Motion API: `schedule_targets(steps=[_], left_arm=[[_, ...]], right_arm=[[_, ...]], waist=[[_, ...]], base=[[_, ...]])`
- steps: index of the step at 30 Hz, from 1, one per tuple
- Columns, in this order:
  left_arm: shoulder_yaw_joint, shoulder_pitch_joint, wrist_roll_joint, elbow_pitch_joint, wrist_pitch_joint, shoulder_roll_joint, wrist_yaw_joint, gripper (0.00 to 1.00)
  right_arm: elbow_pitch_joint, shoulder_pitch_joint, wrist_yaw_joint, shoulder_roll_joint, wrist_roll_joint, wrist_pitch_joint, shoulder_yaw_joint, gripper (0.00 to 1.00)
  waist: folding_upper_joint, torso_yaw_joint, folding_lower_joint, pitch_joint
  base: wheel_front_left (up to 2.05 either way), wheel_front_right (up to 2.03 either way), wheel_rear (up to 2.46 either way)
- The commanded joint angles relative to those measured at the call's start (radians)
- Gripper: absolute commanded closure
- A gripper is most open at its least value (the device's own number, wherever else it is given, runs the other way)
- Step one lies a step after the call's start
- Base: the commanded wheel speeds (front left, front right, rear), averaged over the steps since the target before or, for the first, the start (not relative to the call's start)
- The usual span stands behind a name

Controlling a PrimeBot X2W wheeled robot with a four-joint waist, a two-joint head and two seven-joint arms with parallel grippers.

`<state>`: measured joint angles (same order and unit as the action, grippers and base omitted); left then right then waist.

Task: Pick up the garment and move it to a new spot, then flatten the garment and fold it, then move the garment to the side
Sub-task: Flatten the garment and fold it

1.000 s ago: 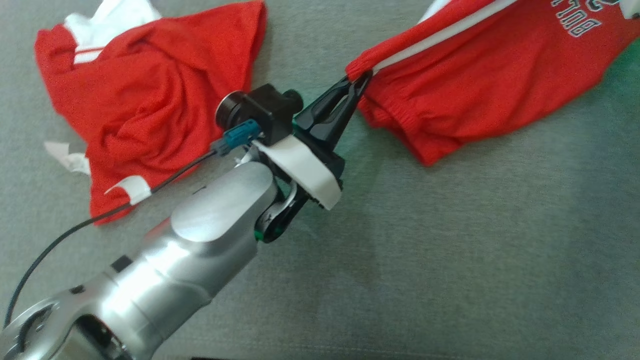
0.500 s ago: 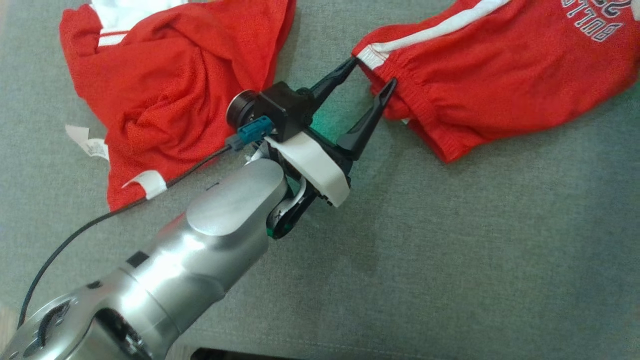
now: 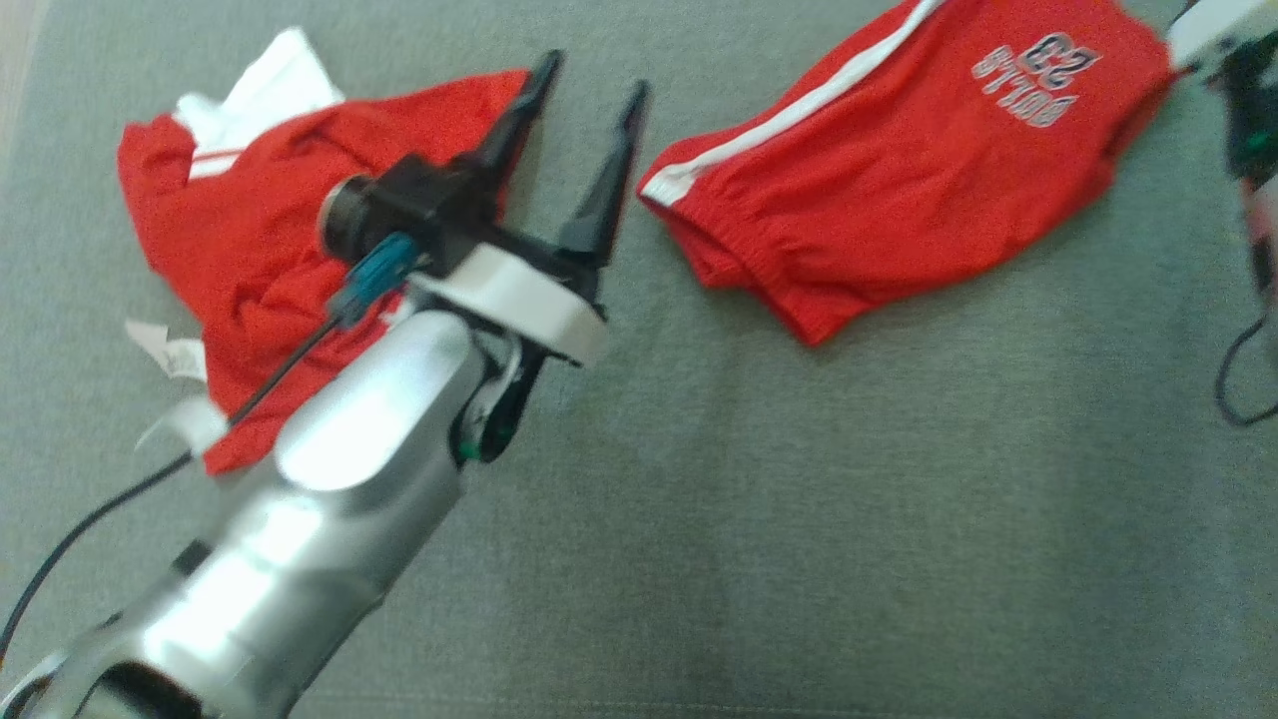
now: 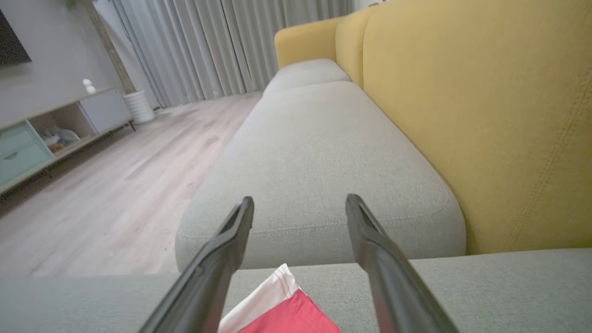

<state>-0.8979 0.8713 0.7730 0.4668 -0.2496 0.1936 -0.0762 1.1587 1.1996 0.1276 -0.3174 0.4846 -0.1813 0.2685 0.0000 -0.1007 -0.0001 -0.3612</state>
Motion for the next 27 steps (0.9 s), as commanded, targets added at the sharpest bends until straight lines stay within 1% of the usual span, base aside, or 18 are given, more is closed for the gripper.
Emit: schedule_targets(steps=[1, 5, 8, 10, 13, 14, 15, 19, 22, 23, 27], left_arm=[[0.069, -0.006, -0.038, -0.054, -0.012, 0.042, -0.027, 0.00], [0.172, -0.097, -0.127, -0.135, -0.012, 0.075, -0.084, 0.00], [0.234, -0.173, -0.198, -0.188, -0.012, 0.096, -0.119, 0.00], [0.269, -0.227, -0.245, -0.217, -0.012, 0.110, -0.141, 0.00], [0.295, -0.313, -0.326, -0.254, -0.012, 0.128, -0.169, 0.00], [0.295, -0.313, -0.326, -0.254, -0.012, 0.128, -0.169, 0.00], [0.305, -0.347, -0.338, -0.264, -0.012, 0.125, -0.175, 0.00], [0.341, -0.486, -0.382, -0.288, -0.012, 0.112, -0.191, 0.00], [0.362, -0.574, -0.416, -0.296, -0.012, 0.099, -0.193, 0.00], [0.368, -0.610, -0.436, -0.294, -0.012, 0.088, -0.181, 0.00], [0.391, -0.624, -0.459, -0.291, -0.012, 0.062, -0.144, 0.00]], right_arm=[[-0.074, -0.043, 0.003, 0.021, 0.032, -0.029, 0.028, 0.00], [-0.231, -0.177, 0.003, 0.036, 0.100, -0.068, 0.082, 0.00], [-0.356, -0.292, 0.003, 0.045, 0.132, -0.078, 0.097, 0.00], [-0.445, -0.374, 0.003, 0.056, 0.136, -0.080, 0.082, 0.00], [-0.576, -0.522, 0.003, 0.081, 0.089, -0.080, 0.031, 0.00], [-0.576, -0.522, 0.003, 0.081, 0.089, -0.080, 0.031, 0.00], [-0.614, -0.575, 0.003, 0.089, 0.055, -0.080, 0.013, 0.00], [-0.711, -0.775, 0.003, 0.154, -0.043, -0.080, -0.038, 0.00], [-0.749, -0.875, 0.003, 0.196, -0.087, -0.080, -0.073, 0.00], [-0.764, -0.914, 0.003, 0.214, -0.101, -0.080, -0.094, 0.00], [-0.784, -0.923, 0.003, 0.226, -0.137, -0.072, -0.101, 0.00]], waist=[[0.0000, 0.048, 0.0001, 0.060], [0.0000, 0.084, 0.0001, 0.119], [0.0000, 0.109, 0.0001, 0.159], [0.0000, 0.125, 0.0001, 0.182], [0.0000, 0.142, 0.0001, 0.215], [0.0000, 0.142, 0.0001, 0.215], [0.0000, 0.145, 0.0001, 0.224], [0.0000, 0.160, 0.0001, 0.250], [0.0000, 0.161, 0.0001, 0.256], [0.0000, 0.154, 0.0001, 0.253], [0.0000, 0.131, 0.0001, 0.226]], base=[[0.00, 0.00, 0.00], [0.00, 0.00, 0.00], [0.00, 0.00, 0.00], [0.00, 0.00, 0.00], [0.00, 0.00, 0.00], [0.00, 0.00, 0.00], [0.00, 0.00, 0.00], [0.00, 0.00, 0.00], [0.00, 0.00, 0.00], [0.00, 0.00, 0.00], [0.00, 0.00, 0.00]])
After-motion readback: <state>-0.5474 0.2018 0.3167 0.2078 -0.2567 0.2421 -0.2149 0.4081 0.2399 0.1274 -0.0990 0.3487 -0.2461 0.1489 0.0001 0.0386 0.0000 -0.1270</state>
